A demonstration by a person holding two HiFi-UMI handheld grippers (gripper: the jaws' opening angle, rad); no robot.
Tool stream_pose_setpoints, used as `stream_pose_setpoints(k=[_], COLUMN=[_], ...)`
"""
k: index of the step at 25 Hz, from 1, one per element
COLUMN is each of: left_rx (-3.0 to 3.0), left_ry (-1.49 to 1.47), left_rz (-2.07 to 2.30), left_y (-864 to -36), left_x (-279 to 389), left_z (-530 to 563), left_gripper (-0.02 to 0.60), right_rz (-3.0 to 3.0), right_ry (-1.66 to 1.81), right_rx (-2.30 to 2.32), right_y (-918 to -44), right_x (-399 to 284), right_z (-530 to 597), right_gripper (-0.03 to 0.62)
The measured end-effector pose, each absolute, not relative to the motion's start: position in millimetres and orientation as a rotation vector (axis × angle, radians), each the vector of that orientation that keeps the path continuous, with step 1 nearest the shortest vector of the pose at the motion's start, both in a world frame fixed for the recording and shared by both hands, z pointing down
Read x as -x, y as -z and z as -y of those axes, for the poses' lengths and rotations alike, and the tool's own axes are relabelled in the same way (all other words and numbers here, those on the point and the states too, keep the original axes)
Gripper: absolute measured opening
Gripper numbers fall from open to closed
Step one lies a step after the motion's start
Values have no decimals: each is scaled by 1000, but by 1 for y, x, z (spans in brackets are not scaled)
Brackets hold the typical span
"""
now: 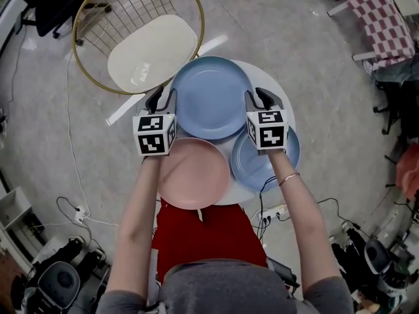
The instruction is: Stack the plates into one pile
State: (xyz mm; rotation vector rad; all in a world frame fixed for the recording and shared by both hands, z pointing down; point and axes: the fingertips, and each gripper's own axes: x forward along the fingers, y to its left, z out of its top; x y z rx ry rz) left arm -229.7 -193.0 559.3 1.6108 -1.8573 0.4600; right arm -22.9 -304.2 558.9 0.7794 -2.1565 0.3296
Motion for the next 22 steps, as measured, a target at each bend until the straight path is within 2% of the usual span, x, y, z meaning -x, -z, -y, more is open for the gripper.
stream_pose_setpoints(k=[1, 15, 22], left_rx=[-1607, -1551, -1546], left_ry=[-465, -489, -544], left_rz=[1854, 1768, 1708], left_y=[-561, -584, -591], left_x=[230, 226, 220], left_z=[193, 194, 197], left_gripper=[140, 144, 98], right_rz=[2151, 2088, 2037], right_ry=[-341, -372, -388], right_rx=[-773, -735, -711], right_y=[-562, -576, -582], right_x=[23, 22, 21], right_z=[303, 304, 304], right_gripper=[109, 110, 109])
